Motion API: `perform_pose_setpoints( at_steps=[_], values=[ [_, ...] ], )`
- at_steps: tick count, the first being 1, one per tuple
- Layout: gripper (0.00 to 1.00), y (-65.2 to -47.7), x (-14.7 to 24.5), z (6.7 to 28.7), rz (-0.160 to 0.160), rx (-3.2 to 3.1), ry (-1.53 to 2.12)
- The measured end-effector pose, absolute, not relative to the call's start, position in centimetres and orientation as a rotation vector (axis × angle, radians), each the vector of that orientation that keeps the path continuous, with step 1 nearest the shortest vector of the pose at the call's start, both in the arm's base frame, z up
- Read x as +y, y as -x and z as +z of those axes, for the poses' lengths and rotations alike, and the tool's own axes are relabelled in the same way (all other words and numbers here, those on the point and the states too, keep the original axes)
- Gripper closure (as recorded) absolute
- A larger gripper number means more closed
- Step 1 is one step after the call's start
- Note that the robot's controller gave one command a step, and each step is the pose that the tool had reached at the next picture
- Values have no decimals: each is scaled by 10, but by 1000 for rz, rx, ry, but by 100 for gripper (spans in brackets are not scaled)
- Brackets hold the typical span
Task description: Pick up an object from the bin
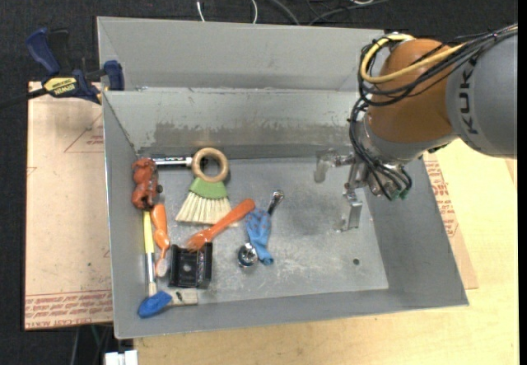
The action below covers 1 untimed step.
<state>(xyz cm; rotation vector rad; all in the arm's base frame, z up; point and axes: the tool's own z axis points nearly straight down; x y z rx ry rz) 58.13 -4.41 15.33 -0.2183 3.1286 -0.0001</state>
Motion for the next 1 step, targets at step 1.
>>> perform_pose_setpoints(
  at_steps=[1],
  values=[
    [0,-593,9,154,2,3120,205]
  ],
)
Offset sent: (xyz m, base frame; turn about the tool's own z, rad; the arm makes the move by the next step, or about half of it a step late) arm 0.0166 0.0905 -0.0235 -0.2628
